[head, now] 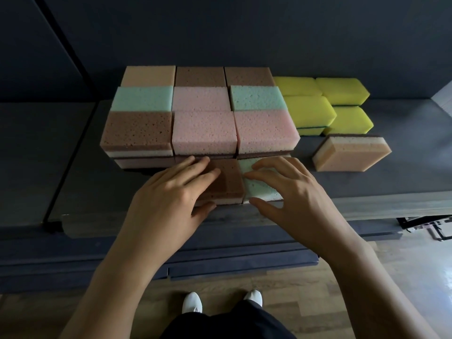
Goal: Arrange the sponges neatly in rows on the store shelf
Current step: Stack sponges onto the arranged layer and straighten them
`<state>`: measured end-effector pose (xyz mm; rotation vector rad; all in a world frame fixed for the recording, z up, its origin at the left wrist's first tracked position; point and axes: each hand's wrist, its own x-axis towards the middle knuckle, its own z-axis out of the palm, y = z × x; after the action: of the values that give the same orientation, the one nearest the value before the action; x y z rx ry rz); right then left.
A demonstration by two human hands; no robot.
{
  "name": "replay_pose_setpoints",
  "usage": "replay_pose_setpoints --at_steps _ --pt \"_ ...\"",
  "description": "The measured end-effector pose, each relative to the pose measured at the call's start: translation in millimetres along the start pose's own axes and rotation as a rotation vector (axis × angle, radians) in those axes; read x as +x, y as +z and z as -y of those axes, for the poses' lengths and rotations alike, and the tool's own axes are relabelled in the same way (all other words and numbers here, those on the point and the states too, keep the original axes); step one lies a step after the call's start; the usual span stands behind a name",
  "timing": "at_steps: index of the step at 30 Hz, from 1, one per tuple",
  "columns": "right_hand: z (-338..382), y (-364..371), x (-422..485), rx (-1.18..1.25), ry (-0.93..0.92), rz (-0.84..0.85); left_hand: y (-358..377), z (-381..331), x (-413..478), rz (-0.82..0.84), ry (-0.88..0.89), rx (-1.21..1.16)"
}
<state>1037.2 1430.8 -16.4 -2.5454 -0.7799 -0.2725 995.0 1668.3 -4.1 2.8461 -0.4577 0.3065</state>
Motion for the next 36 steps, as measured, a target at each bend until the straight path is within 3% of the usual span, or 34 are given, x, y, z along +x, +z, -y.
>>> replay_pose_setpoints --at_steps 14,36 --pt "1.8 3.8 -1.0 0.008 0.04 -0.016 8.1 -7.7 4.8 -0.078 0.027 -0.029" --pt "2.5 10.4 3.2 -0.024 0.045 -0.039 12.1 -26.3 13.5 -0.031 -0.061 0.019"
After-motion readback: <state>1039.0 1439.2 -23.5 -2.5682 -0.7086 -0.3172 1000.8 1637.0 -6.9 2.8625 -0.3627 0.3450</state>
